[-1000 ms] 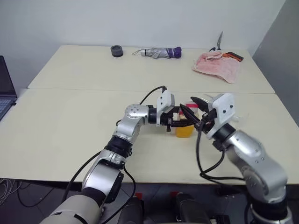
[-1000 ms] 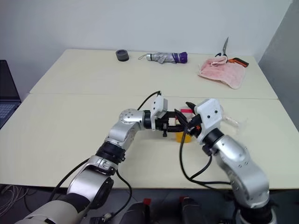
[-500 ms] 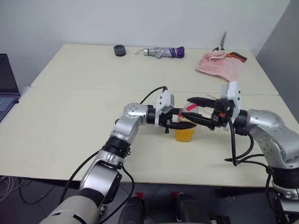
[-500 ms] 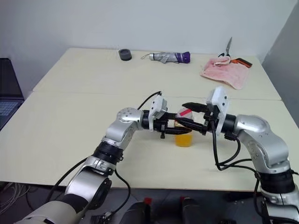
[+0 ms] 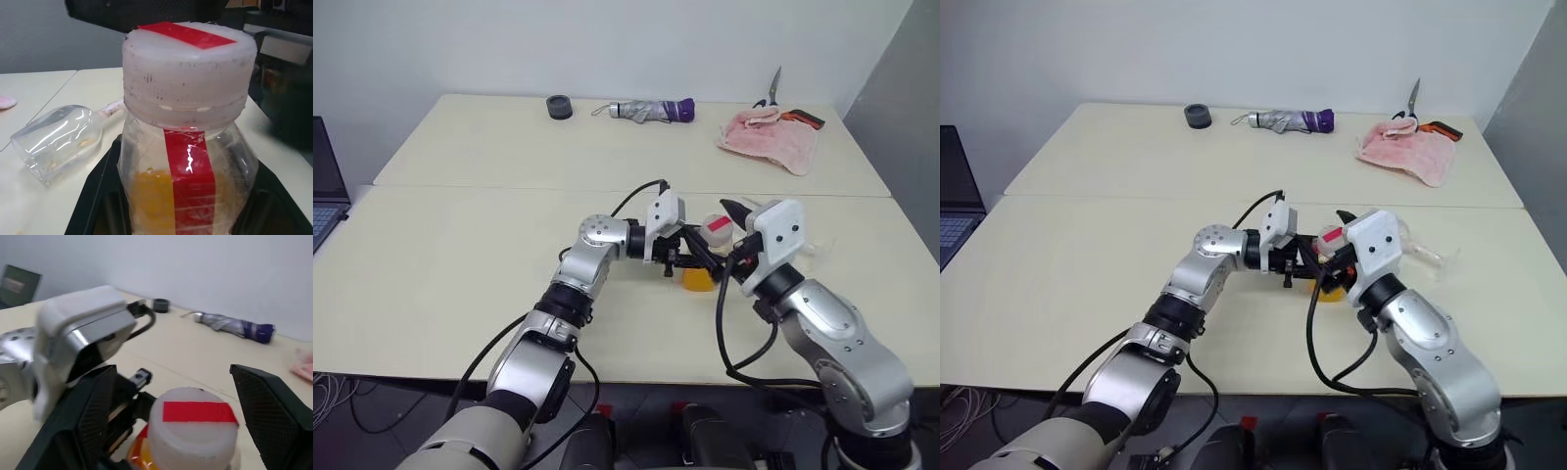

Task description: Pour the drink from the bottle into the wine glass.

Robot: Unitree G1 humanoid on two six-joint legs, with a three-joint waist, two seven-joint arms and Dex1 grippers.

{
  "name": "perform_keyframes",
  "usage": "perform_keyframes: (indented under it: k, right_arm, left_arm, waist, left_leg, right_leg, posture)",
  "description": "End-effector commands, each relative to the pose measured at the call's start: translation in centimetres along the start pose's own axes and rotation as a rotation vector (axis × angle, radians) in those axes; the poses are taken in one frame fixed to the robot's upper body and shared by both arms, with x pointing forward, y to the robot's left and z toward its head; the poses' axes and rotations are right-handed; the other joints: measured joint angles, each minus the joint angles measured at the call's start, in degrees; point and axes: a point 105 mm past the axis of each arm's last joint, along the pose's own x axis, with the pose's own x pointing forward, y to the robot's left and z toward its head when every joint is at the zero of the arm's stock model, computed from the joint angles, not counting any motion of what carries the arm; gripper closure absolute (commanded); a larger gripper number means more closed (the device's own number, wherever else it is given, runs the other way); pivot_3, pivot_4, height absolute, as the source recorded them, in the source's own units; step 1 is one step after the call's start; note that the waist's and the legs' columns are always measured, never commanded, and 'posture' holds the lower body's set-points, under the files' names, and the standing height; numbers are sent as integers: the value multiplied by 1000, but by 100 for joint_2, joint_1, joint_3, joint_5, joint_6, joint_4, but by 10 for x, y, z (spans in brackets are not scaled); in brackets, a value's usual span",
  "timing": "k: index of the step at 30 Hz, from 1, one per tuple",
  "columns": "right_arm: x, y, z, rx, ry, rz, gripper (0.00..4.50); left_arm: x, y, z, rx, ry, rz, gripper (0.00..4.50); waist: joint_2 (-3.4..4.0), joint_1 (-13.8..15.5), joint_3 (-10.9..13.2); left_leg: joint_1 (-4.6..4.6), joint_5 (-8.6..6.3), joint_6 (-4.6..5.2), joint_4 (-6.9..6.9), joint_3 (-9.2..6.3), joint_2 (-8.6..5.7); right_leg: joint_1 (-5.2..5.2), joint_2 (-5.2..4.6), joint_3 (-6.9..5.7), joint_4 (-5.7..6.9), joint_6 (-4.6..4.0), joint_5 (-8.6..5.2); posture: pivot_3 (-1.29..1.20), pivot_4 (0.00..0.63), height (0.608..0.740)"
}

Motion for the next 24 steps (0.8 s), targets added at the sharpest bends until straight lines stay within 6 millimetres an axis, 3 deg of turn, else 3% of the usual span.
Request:
perform_keyframes:
  k: [1, 4, 7, 11, 15, 19, 24]
  right_arm:
    - [-1, -5, 12, -31, -59, -76, 558]
    - [-3, 0, 9, -5, -50, -58, 558]
    - [-4, 4, 6, 12, -41, -42, 1112]
    - [-4, 10, 4, 31, -35, -11, 2542]
    - [-2, 18, 3, 49, -42, 65, 2619]
    - [1, 29, -2, 33, -33, 392, 2619]
    - [13, -3, -9, -17, 77, 639, 2619]
  left_arm:
    - [5, 5, 17, 66, -39, -4, 2631]
    - [5, 5, 17, 70, -41, -3, 2631]
    - [4, 7, 18, 74, -41, 3, 2631]
    - [2, 9, 18, 79, -41, 16, 2631]
    - [0, 10, 18, 79, -39, 21, 2631]
    - [-4, 10, 21, 74, -42, 3, 2635]
    - [-14, 12, 30, 70, -65, -20, 2666]
  waist:
    - [0, -1, 0]
    - [0, -1, 0]
    - [0, -2, 0]
    - [0, -3, 0]
    - [0, -3, 0]
    - [0, -18, 0]
    - [0, -49, 1]
  left_leg:
    - [0, 0, 0, 0, 0, 0]
    - [0, 0, 0, -2, 0, 0]
    - [0, 0, 1, -2, 1, 0]
    - [0, -1, 1, -2, -1, 0]
    - [0, -1, 1, -2, -1, 0]
    - [2, -1, 1, -1, 3, -1]
    - [8, -1, 3, -2, 1, 0]
  right_leg:
    - [0, 0, 0, -1, -1, 1]
    - [0, -1, 0, -2, -2, 1]
    - [0, -1, 1, -3, -2, 1]
    - [0, 0, -1, -1, -1, 0]
    - [0, 0, -1, -1, -1, 0]
    - [1, 0, 0, -2, -1, 1]
    - [5, 5, -4, 0, -3, 1]
  posture:
    - [0, 150, 740]
    - [0, 150, 740]
    - [0, 150, 740]
    - [0, 150, 740]
    - [0, 150, 740]
    - [0, 150, 740]
    - [0, 150, 740]
